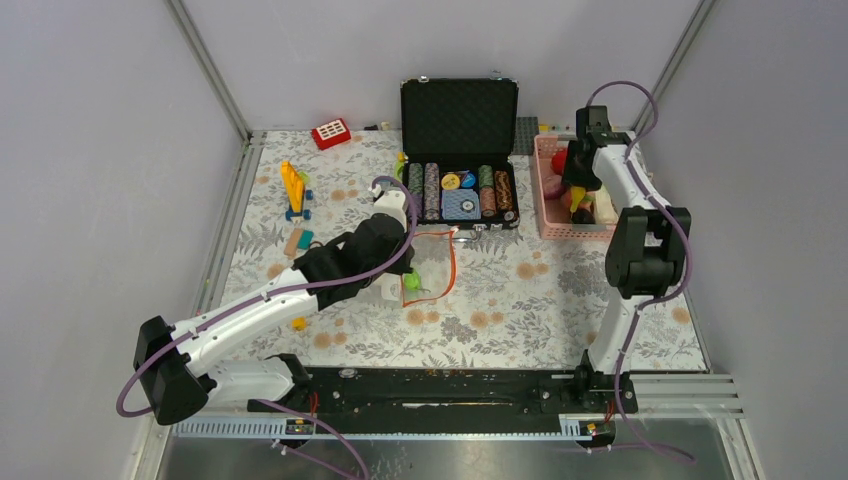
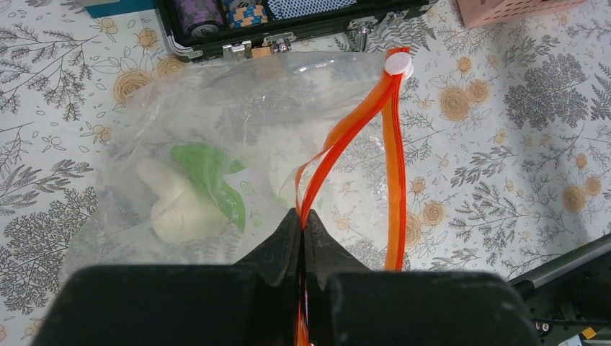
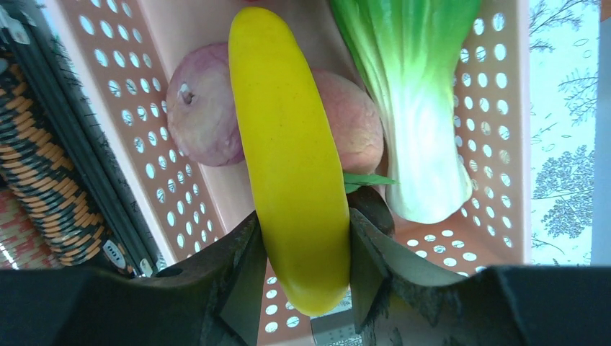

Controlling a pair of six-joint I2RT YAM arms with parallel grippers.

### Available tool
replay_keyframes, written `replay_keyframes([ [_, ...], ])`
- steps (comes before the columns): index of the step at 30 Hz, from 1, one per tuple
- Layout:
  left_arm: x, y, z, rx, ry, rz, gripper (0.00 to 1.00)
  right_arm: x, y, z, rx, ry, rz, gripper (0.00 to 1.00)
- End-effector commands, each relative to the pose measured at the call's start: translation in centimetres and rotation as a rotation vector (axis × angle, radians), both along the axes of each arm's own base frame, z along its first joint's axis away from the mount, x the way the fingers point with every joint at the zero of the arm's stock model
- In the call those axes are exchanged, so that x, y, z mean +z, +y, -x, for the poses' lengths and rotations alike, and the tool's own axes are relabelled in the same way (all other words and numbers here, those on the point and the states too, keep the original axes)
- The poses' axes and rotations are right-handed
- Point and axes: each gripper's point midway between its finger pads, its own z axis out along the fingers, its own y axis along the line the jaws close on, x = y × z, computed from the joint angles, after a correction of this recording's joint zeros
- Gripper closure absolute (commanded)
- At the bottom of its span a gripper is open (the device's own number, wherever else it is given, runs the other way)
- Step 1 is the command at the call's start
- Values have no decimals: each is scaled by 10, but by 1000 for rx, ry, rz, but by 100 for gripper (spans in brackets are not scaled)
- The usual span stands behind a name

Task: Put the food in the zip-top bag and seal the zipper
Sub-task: Pick up the fake fruit from the bin, then place the fake fruit in the zipper food storage bag.

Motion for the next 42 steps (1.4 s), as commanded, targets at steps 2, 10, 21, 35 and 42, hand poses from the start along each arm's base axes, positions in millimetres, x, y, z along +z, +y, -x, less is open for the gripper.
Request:
replay_keyframes([
  [2, 16, -8, -4, -8, -36, 68, 100, 59, -2, -5, -11, -179, 8, 84],
  [10, 18, -6, -3, -5, -44, 79, 100, 101, 10, 32, -10, -277, -70, 85],
  [21, 18, -6, -4, -1, -51, 75, 100, 109, 134, 156, 245, -367, -765, 91],
  [35, 18, -6, -3, -12, -52, 79, 100, 114, 253, 285, 647, -82, -1134, 91],
  [42, 18, -15, 2, -72, -43, 86, 100, 96, 258, 281, 554, 55, -1084, 91],
])
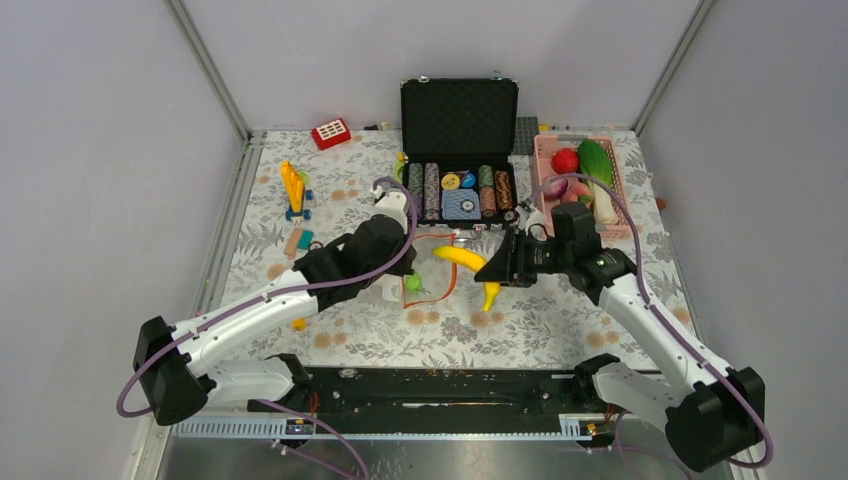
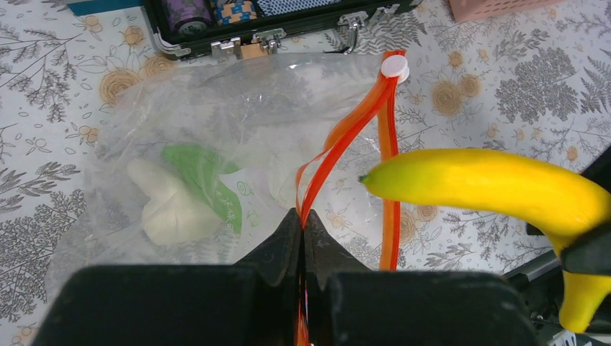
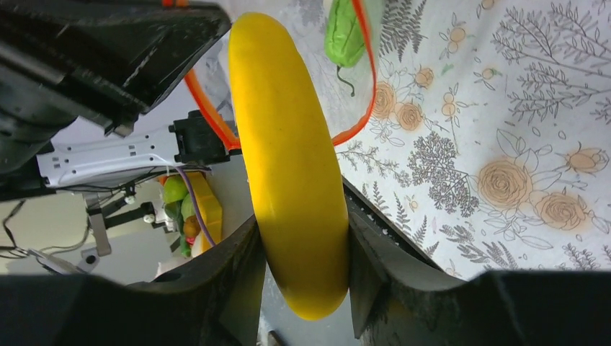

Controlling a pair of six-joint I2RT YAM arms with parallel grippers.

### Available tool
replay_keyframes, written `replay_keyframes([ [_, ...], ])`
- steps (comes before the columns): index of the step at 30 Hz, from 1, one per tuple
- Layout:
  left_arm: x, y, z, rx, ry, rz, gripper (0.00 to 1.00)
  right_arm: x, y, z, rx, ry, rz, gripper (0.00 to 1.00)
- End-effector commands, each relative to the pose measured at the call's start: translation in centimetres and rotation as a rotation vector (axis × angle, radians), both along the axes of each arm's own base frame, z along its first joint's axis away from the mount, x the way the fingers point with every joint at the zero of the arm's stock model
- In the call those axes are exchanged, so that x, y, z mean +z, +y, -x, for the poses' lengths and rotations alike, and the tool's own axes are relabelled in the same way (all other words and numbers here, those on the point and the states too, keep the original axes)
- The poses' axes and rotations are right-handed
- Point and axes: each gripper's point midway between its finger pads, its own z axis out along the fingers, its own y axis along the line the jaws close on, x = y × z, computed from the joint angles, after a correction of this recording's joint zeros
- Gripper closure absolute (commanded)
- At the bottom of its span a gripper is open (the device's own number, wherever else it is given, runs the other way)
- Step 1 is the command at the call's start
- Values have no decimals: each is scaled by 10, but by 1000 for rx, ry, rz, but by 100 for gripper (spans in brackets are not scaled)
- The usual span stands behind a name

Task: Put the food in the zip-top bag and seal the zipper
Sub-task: Place the fake fruit in the zipper food storage bag.

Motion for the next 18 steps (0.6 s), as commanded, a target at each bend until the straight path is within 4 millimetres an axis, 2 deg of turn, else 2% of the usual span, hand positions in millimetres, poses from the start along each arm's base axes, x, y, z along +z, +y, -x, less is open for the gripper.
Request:
replay_keyframes([
  [1, 21, -14, 1, -71, -45, 73, 100, 11, 10, -5, 2, 70, -2, 91],
  [5, 22, -25, 9, -151, -38, 82, 100, 15, 25, -10, 18, 128, -16, 90],
  [9, 24, -33, 16, -200, -41, 93, 100, 14, 35, -27, -50, 167, 11, 89],
  [13, 27, -38, 20, -226, -48, 97, 100, -1, 45, -43, -163, 242, -3, 89],
  [18, 28, -43, 25, -255, -52, 106, 100, -10, 55, -48, -195, 287, 9, 88],
])
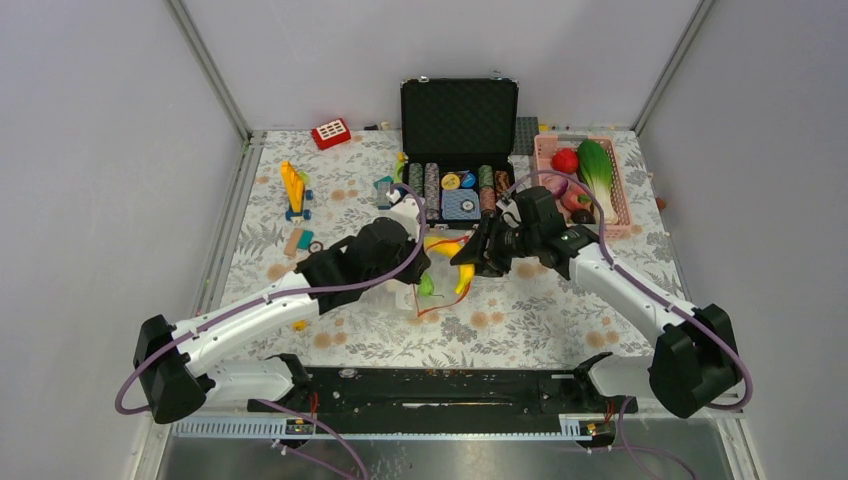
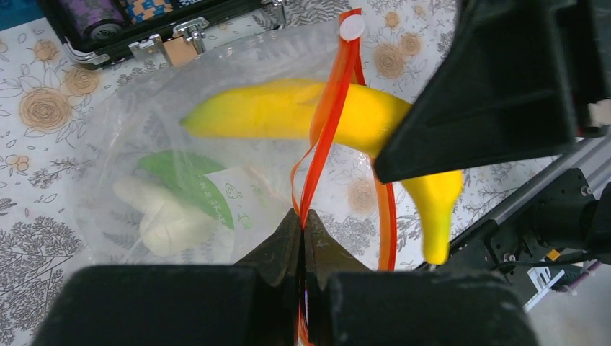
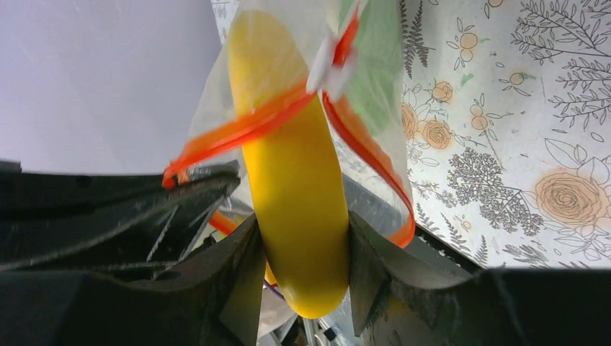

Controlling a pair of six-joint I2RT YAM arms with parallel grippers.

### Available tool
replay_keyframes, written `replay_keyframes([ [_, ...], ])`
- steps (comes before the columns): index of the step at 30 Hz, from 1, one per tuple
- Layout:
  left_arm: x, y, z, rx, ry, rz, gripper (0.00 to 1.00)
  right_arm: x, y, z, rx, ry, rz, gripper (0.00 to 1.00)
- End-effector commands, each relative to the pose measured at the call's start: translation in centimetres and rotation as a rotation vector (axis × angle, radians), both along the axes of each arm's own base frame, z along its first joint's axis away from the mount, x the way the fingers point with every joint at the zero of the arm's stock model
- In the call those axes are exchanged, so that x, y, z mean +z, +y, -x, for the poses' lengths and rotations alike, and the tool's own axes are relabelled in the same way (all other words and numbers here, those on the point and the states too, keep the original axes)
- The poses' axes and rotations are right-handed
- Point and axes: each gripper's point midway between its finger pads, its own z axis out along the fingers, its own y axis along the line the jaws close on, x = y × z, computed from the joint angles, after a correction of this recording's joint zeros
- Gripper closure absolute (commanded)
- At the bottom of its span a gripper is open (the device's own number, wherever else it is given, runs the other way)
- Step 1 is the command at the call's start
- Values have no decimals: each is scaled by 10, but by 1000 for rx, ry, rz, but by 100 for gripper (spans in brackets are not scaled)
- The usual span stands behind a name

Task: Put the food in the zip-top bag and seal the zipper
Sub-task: Place the fake fruit in the zipper food storage bag.

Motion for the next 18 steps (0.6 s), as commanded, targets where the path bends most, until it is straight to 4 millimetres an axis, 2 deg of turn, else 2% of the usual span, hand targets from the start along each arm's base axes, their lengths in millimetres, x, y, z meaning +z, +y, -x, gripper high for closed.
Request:
replay_keyframes([
  [1, 23, -17, 4, -68, -51, 84, 100, 3, 14, -12, -67, 9, 4, 86],
  [6, 24, -23, 9, -100, -48, 98, 100, -16, 14, -20, -149, 62, 63, 80],
  [8, 26, -24, 11, -109, -50, 103, 100, -22, 18, -27, -206, 68, 27, 79],
  [12, 27, -25, 12, -110, -56, 108, 100, -30, 27, -27, -258, 73, -4, 77],
  [16, 27, -25, 11, -103, -54, 111, 100, -34, 35, -22, -242, 53, 40, 65],
  [18, 28, -23, 10, -89, -58, 111, 100, -36, 39, -19, -228, 45, 58, 57],
])
